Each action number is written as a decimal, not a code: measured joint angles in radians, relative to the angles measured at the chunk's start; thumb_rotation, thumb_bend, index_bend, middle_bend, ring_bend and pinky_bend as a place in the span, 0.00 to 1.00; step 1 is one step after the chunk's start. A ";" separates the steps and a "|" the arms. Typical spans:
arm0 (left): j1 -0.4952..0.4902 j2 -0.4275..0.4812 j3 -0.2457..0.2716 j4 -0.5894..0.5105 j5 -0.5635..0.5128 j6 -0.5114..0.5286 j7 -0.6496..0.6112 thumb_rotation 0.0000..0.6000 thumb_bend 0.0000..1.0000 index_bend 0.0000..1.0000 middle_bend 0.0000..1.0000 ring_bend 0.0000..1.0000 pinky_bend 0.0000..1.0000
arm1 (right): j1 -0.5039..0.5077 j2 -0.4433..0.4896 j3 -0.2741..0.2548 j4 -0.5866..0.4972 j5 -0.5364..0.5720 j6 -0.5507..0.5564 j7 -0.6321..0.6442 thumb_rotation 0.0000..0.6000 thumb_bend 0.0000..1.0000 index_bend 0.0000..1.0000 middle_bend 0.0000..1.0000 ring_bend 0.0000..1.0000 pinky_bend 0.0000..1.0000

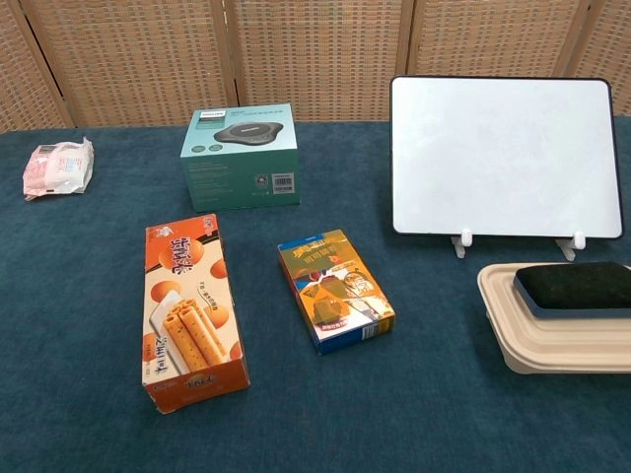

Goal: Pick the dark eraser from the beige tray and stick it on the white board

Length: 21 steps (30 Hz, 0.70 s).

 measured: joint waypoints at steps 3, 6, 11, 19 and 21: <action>-0.001 -0.001 0.001 0.000 0.001 0.000 0.001 1.00 0.14 0.00 0.00 0.00 0.00 | 0.005 0.015 -0.001 -0.024 0.005 -0.017 -0.018 1.00 0.00 0.18 0.00 0.00 0.00; -0.001 -0.001 0.000 0.000 0.001 -0.001 0.002 1.00 0.14 0.00 0.00 0.00 0.00 | 0.014 0.044 0.000 -0.070 0.017 -0.041 -0.047 1.00 0.00 0.18 0.00 0.00 0.00; -0.003 -0.001 0.000 -0.001 0.000 -0.004 0.001 1.00 0.14 0.00 0.00 0.00 0.00 | 0.039 0.127 0.010 -0.198 0.053 -0.099 -0.132 1.00 0.00 0.18 0.00 0.00 0.00; -0.002 -0.001 -0.001 0.000 0.000 0.000 0.000 1.00 0.14 0.00 0.00 0.00 0.00 | 0.101 0.232 0.030 -0.413 0.120 -0.199 -0.323 1.00 0.00 0.21 0.00 0.00 0.00; -0.002 0.000 -0.001 0.000 0.000 0.000 -0.004 1.00 0.14 0.00 0.00 0.00 0.00 | 0.123 0.240 0.034 -0.448 0.153 -0.231 -0.363 1.00 0.00 0.22 0.00 0.00 0.00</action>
